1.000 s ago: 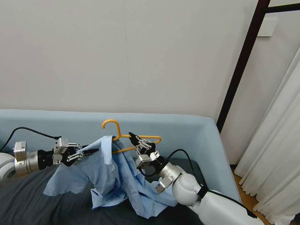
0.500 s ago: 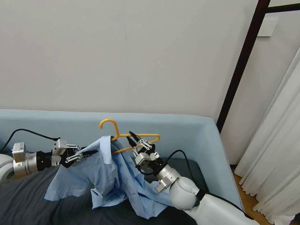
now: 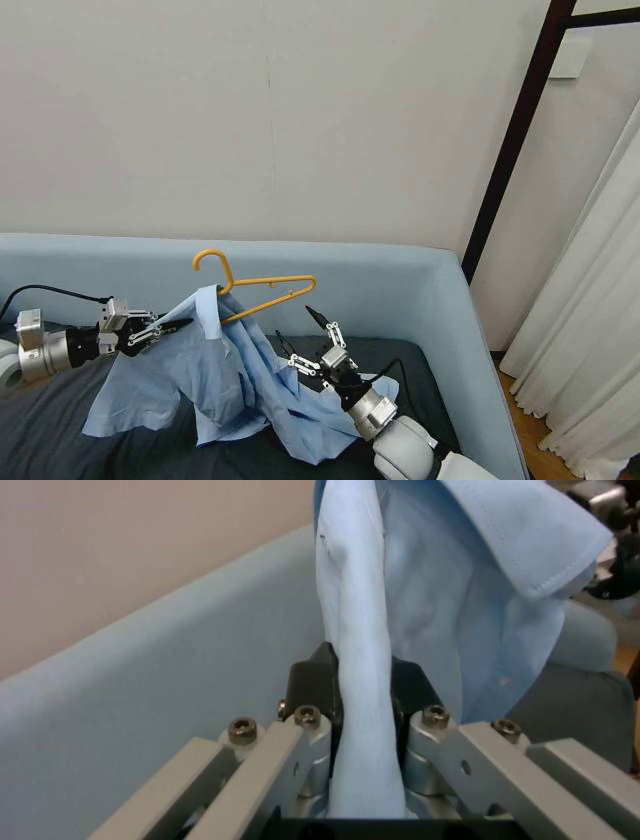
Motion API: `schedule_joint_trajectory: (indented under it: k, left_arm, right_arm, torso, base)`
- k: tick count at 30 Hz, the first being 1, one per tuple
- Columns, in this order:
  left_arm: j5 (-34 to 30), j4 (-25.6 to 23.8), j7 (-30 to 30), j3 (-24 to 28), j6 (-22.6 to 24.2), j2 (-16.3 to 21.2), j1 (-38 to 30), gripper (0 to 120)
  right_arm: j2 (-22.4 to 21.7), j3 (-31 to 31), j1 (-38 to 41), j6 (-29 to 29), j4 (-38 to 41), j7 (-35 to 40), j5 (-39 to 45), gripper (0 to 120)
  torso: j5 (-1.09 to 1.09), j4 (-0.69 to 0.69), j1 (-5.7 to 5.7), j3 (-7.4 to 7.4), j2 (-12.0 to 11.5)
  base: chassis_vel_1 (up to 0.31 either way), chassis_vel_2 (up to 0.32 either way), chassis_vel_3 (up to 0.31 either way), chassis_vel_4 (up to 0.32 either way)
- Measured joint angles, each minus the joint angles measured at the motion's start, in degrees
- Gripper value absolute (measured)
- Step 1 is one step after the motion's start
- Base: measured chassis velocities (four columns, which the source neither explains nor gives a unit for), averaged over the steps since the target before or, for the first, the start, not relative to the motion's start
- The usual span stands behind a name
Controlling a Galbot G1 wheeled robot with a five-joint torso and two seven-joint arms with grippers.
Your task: Pick up the clothes from the sofa and hang them on the clothes hanger.
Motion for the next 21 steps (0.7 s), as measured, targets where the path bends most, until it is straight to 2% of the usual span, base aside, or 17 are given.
schedule_joint_trajectory:
  k: [2, 3, 4, 7, 12, 21]
  left_arm:
    - [-0.23, 0.98, 0.02, -0.31, -0.48, 0.4, -0.03, 8]
    - [-0.69, 2.28, 0.17, -0.7, -1.02, 0.88, -0.07, 8]
    - [-0.69, 2.28, 0.17, -0.7, -1.02, 0.88, -0.07, 8]
    - [-1.25, 2.99, 0.53, -1.22, -1.34, 1.53, -0.08, 8]
    - [-1.65, 3.19, 0.82, -1.46, -1.63, 2.2, 0.02, 8]
    - [-1.53, 3.52, 1.35, -1.46, -2.3, 1.53, -0.07, 8]
  right_arm:
    - [1.77, 0.4, 0.36, -5.17, -1.48, 1.6, 4.78, 98]
    - [4.58, 1.05, 1.09, -10.24, -3.46, 2.34, 10.2, 100]
    - [4.58, 1.05, 1.09, -10.24, -3.46, 2.34, 10.2, 100]
    - [8.39, 1.68, 1.85, -12.82, -6.93, 0.13, 14.31, 100]
    - [11.45, 2.36, 2.57, -12.26, -10.53, -6.28, 14.9, 100]
    - [13.44, 1.07, 2.2, -8.91, -12.85, -11.94, 14.11, 100]
  torso:
    - [0.01, 0.0, 0.0, 0.0, 0.0]
    - [0.0, 0.03, 0.0, 0.0, 0.0]
    - [0.0, 0.03, 0.0, 0.0, 0.0]
    - [0.0, 0.03, 0.0, 0.0, 0.0]
    - [0.0, 0.02, 0.0, 0.0, 0.0]
    - [0.0, 0.01, 0.0, 0.0, 0.0]
  base:
    - [0.0, 0.0, 0.0, 0.0]
    - [0.0, 0.0, 0.0, 0.0]
    - [0.0, 0.0, 0.0, 0.0]
    - [0.0, 0.0, 0.0, 0.0]
    - [0.0, 0.0, 0.0, 0.0]
    - [0.0, 0.0, 0.0, 0.0]
